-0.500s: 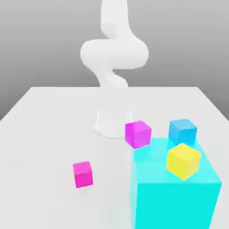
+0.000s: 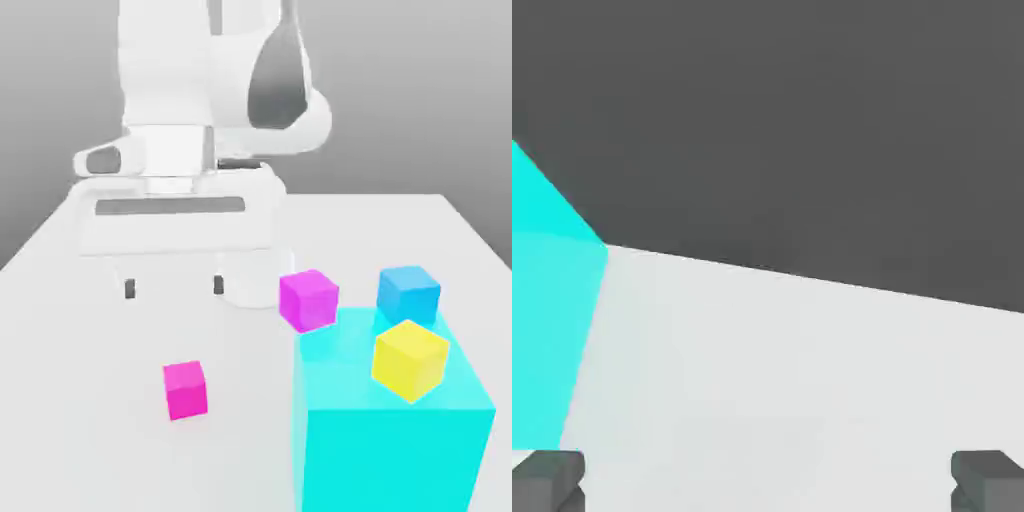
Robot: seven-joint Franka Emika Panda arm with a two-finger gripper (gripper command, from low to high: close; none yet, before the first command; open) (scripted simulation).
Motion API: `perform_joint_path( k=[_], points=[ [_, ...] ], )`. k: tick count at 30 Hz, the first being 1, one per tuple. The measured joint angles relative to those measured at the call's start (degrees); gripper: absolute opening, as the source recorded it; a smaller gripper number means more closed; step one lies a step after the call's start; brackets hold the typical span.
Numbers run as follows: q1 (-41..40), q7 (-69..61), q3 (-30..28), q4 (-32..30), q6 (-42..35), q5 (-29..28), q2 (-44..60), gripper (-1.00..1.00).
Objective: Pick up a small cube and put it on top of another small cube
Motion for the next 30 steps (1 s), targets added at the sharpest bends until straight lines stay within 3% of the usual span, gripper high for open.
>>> perform_joint_path(
  k=[3,7,11,15,16,24,30],
  points=[
    [-0.73,-5.39,-2.01,-4.93,6.54,-0.36,8.77,0.0],
    [-0.79,-11.56,-0.84,-5.06,11.85,6.11,15.74,0.0],
    [-4.34,-17.7,4.8,-4.05,16.1,14.47,21.21,0.0],
    [-10.67,-20.81,12.36,-3.3,20.5,18.86,26.51,0.0],
    [-11.71,-21.01,13.5,-3.22,21.21,19.18,27.32,-1.0],
    [-10.82,-20.79,12.49,-3.29,20.33,18.83,26.39,-1.0],
    [-6.02,-13.81,5.02,-4.56,14.22,9.06,18.77,-1.0]
  ],
)
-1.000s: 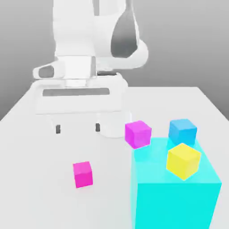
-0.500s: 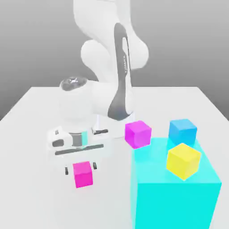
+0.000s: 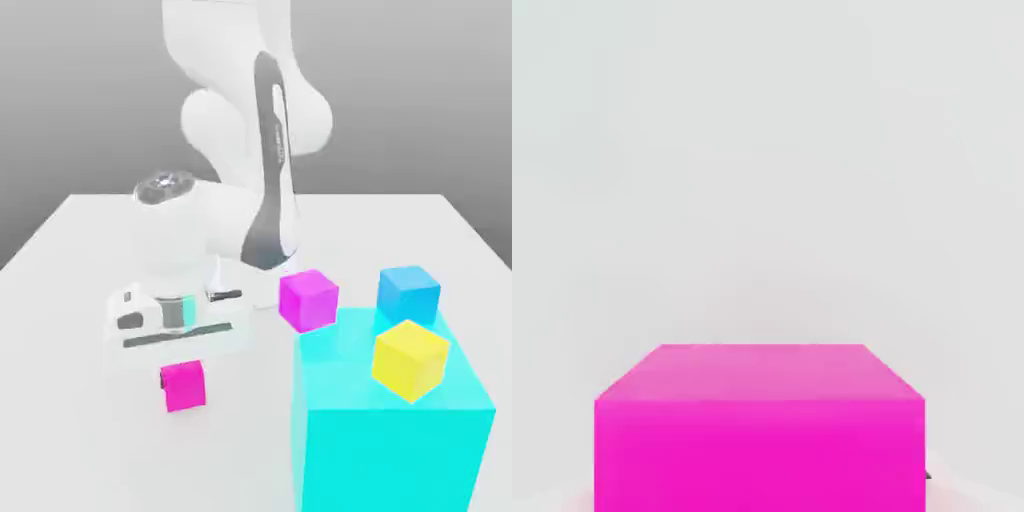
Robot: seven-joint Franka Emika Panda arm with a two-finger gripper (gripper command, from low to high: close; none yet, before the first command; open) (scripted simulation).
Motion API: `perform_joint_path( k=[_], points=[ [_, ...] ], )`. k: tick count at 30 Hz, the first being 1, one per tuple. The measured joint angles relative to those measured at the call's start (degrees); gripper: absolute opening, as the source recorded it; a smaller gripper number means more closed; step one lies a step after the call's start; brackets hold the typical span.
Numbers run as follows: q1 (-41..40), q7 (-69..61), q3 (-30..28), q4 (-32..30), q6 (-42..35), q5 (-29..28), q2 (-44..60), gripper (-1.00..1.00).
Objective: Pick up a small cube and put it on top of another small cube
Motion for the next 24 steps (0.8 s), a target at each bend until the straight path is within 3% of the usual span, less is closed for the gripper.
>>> perform_joint_path(
  k=[6,11,15,24],
  points=[
    [-1.09,6.23,-1.19,-1.67,-6.1,-8.31,-7.66,-1.0],
    [2.23,3.88,-1.76,5.85,-9.43,0.94,-10.44,-1.0],
    [6.82,3.31,0.28,14.01,-17.13,7.12,-13.71,-1.0],
    [15.09,8.2,10.17,24.7,-39.12,5.37,-21.62,-1.0]
  ],
)
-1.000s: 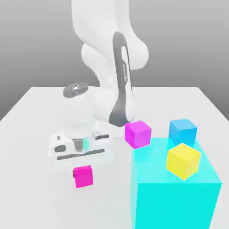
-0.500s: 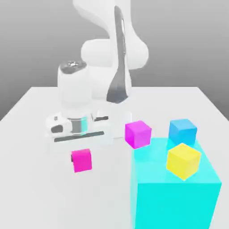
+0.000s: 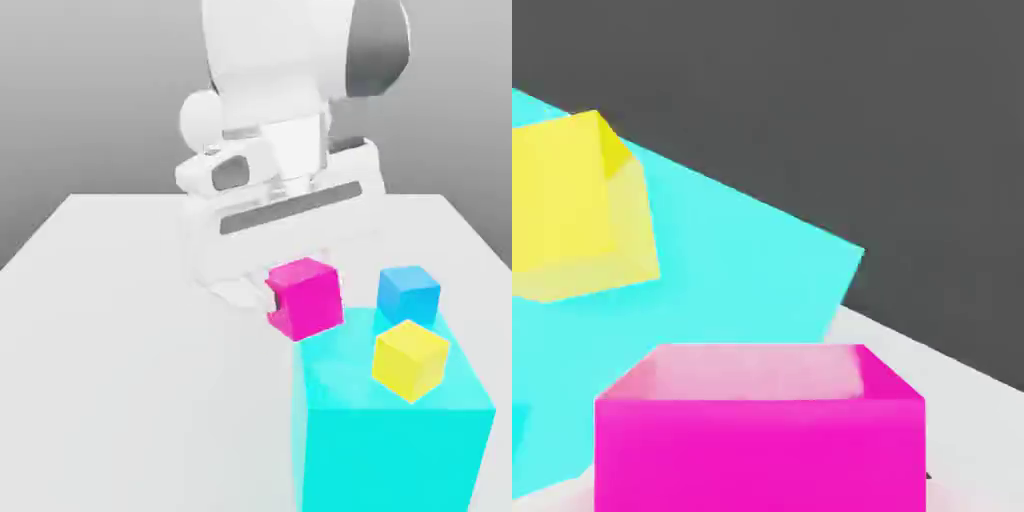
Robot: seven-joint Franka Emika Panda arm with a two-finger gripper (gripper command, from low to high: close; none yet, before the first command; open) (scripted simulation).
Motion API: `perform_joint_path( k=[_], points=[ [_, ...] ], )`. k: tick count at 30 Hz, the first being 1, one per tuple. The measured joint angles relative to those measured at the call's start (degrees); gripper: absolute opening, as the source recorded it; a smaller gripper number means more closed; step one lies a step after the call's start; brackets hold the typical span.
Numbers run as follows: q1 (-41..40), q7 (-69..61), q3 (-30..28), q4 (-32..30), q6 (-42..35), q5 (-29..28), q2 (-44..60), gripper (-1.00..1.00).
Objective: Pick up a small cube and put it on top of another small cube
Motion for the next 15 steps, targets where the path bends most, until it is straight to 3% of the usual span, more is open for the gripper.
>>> perform_joint_path(
  k=[6,11,12,15],
  points=[
    [4.15,4.31,7.73,4.97,-14.42,-4.34,-4.95,-1.0],
    [3.62,5.77,10.25,-1.15,-8.16,-7.5,-2.12,-1.0],
    [3.57,5.83,10.4,-2.0,-6.83,-7.54,-1.58,1.0],
    [3.57,5.83,10.4,-2.0,-6.83,-7.54,-1.58,1.0]
  ],
)
